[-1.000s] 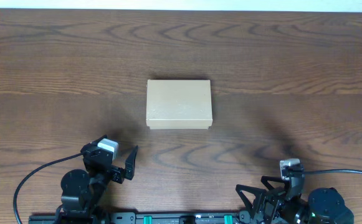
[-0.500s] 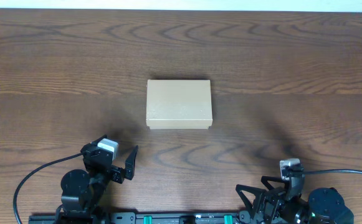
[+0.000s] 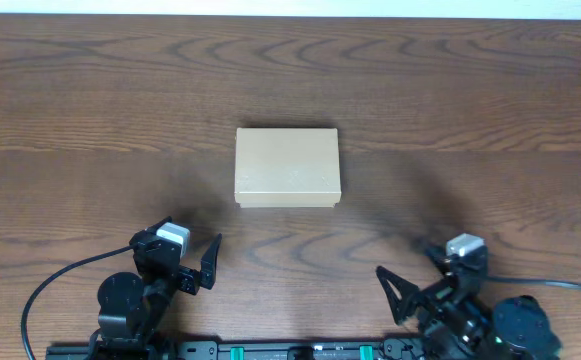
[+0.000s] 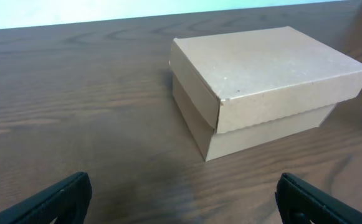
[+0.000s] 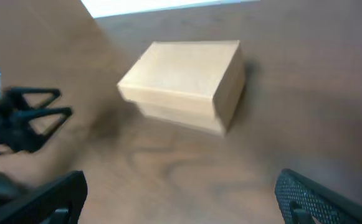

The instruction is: Pack container

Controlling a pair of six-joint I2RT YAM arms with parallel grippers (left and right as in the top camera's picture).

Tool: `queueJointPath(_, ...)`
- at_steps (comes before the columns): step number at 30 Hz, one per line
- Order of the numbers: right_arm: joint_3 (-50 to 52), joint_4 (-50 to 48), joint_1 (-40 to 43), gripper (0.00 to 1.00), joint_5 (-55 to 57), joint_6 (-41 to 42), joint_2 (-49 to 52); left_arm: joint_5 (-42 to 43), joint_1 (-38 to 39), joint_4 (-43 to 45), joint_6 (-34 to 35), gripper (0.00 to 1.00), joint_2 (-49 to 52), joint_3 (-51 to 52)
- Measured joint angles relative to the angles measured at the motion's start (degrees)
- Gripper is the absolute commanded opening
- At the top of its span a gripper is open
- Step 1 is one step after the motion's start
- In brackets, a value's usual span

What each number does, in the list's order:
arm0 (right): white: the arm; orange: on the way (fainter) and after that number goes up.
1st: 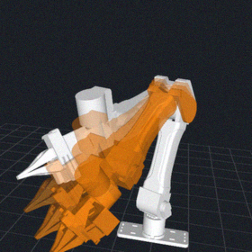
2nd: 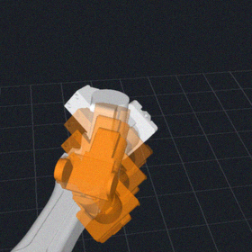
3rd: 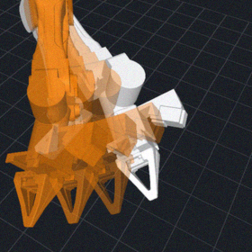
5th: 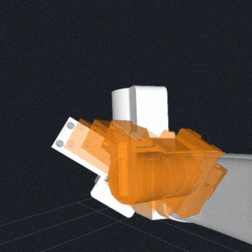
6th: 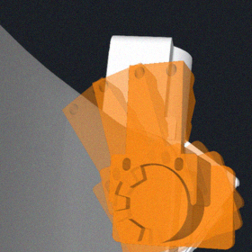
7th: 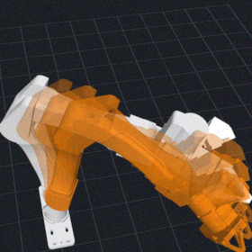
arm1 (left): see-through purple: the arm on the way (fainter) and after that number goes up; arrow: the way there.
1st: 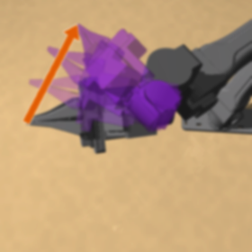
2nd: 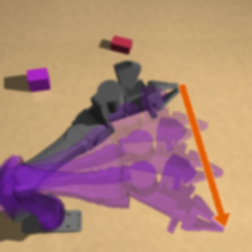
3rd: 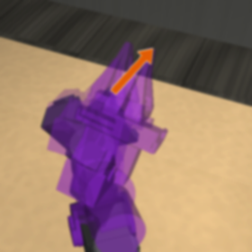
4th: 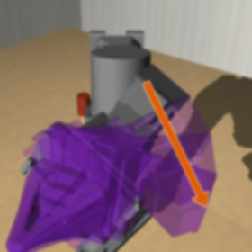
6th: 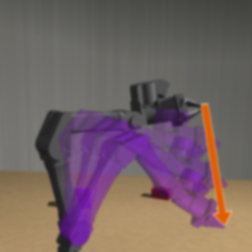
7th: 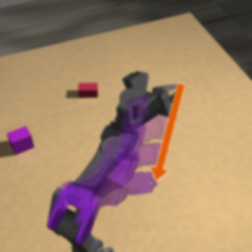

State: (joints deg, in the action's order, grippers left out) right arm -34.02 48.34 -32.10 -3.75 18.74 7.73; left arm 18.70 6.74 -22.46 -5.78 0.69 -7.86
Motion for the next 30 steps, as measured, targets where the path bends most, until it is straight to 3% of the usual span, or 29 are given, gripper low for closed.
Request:
queueJointPath(4,7.72,-5.42,0.0,0.99,2.12,-8.94,-5.01,0.17,0.0,0.0,0.0,0.95,0.0,0.0)
queueJointPath(9,13.49,-9.03,0.0,0.99,6.27,-13.09,-6.8,0.2,0.0,0.0,0.0,0.95,0.0,0.0)
queueJointPath(19,25.64,-18.01,0.0,0.99,9.73,-15.04,-6.99,0.2,0.0,0.0,0.0,0.95,0.0,0.0)
queueJointPath(30,25.75,-18.93,0.0,0.99,9.86,-15.15,-7.02,0.2,0.0,0.0,0.0,0.95,0.0,0.0)
